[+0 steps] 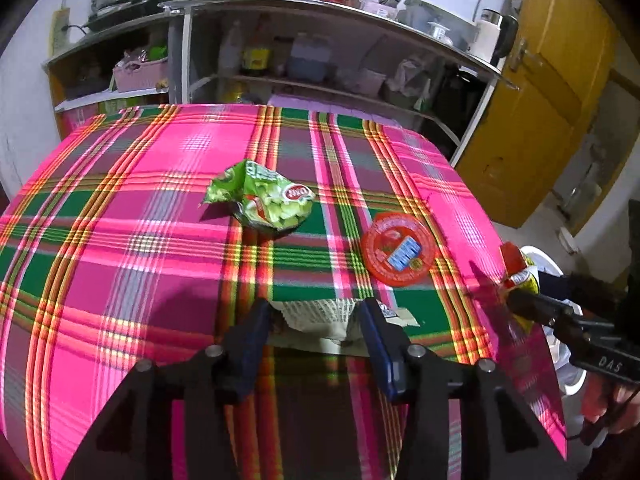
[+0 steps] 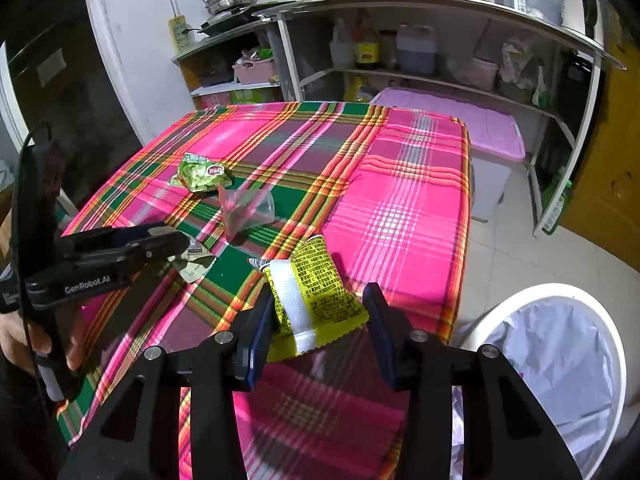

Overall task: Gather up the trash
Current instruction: 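Grasp the silver wrapper with the left gripper while the right gripper grasps the yellow wrapper, then carry the silver and yellow wrappers over the bin with both grippers, then open both grippers to drop the silver and yellow wrappers into the bin, then withdraw both grippers from the bin back toward the table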

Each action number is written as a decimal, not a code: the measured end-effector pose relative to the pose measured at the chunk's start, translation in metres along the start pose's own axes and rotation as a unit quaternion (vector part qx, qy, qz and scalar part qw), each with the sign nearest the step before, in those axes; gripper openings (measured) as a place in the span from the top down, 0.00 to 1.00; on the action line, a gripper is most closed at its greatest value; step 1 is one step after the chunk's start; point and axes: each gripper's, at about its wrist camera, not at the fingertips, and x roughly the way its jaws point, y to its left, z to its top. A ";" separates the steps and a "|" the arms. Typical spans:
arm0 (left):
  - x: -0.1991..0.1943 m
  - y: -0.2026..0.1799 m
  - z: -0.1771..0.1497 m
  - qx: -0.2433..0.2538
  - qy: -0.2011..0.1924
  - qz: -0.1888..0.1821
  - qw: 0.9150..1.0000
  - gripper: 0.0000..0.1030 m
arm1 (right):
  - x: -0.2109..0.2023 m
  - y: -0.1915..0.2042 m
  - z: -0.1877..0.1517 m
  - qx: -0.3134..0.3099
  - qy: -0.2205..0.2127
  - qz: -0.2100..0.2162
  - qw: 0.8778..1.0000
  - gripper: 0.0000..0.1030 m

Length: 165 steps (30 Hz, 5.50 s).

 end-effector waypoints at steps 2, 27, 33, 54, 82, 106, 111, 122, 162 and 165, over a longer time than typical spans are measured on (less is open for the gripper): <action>-0.002 -0.002 -0.005 0.002 0.000 -0.005 1.000 0.55 | -0.001 -0.001 -0.002 0.002 0.002 0.000 1.000 0.56; -0.057 -0.034 -0.033 0.013 -0.050 -0.015 0.999 0.92 | -0.049 0.000 -0.035 0.013 -0.017 -0.004 1.000 0.56; -0.085 -0.057 -0.040 0.025 -0.072 -0.030 0.997 0.92 | -0.073 -0.001 -0.045 0.017 -0.034 -0.008 0.999 0.56; -0.098 -0.176 -0.046 0.113 -0.077 -0.105 0.985 0.92 | -0.149 -0.055 -0.094 0.081 -0.070 -0.062 0.992 0.56; 0.005 -0.261 -0.039 0.158 0.004 -0.156 0.975 0.85 | -0.134 -0.132 -0.125 0.156 -0.039 -0.103 0.982 0.49; -0.070 -0.223 -0.049 0.119 -0.056 -0.125 0.983 0.81 | -0.172 -0.076 -0.114 0.106 -0.083 -0.088 0.987 0.49; -0.093 -0.208 -0.057 0.106 -0.073 -0.099 0.987 0.81 | -0.178 -0.055 -0.112 0.086 -0.094 -0.078 0.989 0.49; -0.120 -0.174 -0.077 0.079 -0.087 -0.062 0.991 0.81 | -0.178 -0.020 -0.111 0.055 -0.097 -0.053 0.992 0.49; -0.140 -0.043 -0.063 -0.004 -0.111 0.032 0.993 0.73 | -0.089 0.050 -0.025 -0.052 -0.060 0.026 0.997 0.35; -0.135 -0.035 -0.055 -0.004 -0.110 0.035 0.993 0.72 | -0.076 0.050 -0.014 -0.055 -0.054 0.029 0.997 0.35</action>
